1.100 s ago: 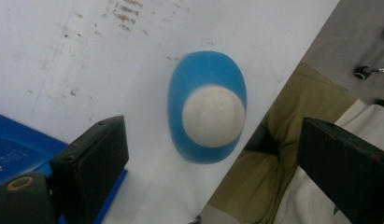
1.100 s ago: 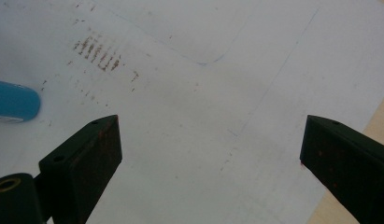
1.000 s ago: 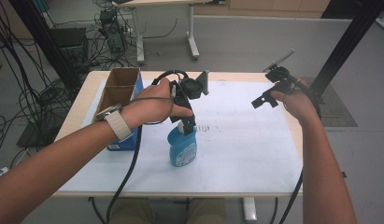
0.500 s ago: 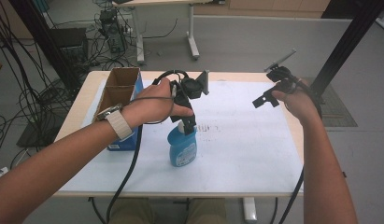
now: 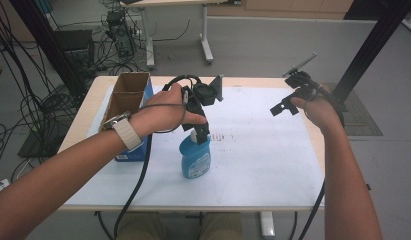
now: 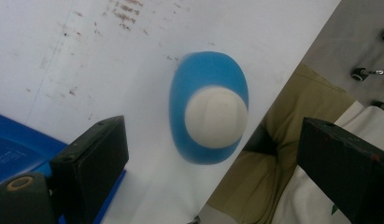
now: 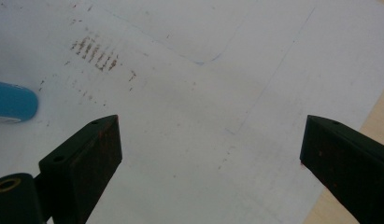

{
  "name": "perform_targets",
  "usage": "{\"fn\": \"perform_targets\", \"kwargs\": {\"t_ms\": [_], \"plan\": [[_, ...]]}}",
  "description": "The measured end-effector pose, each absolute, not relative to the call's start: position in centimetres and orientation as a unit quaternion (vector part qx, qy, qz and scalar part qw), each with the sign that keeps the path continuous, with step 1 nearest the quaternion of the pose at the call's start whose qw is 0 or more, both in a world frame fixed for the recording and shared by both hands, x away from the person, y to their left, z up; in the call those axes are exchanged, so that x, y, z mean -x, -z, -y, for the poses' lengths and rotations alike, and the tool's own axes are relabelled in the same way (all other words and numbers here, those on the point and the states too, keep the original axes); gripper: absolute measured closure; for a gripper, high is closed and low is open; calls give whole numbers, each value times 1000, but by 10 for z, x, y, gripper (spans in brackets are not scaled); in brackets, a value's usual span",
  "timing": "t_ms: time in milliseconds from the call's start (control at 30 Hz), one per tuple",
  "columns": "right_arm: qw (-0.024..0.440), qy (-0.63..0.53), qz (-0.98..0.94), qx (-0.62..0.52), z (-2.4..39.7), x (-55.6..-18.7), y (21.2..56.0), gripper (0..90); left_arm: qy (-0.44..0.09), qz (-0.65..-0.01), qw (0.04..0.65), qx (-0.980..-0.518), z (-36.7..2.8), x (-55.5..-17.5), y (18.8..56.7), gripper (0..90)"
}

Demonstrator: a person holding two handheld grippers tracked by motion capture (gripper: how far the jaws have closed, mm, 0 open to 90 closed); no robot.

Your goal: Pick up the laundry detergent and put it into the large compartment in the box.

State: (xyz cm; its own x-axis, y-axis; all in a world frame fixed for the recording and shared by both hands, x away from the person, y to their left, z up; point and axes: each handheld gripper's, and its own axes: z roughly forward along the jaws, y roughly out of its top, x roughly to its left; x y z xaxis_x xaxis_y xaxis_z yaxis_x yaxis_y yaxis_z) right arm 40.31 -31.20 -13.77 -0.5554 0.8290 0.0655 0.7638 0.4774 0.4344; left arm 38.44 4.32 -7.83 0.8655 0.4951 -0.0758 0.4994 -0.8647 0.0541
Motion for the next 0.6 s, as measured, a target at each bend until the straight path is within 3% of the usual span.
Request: {"fn": "perform_targets", "kwargs": {"t_ms": [600], "plan": [[76, -213, -855, -466, 312, -403, 138, 53, 28, -258, 35, -965, -42, -384, 79, 95]]}}
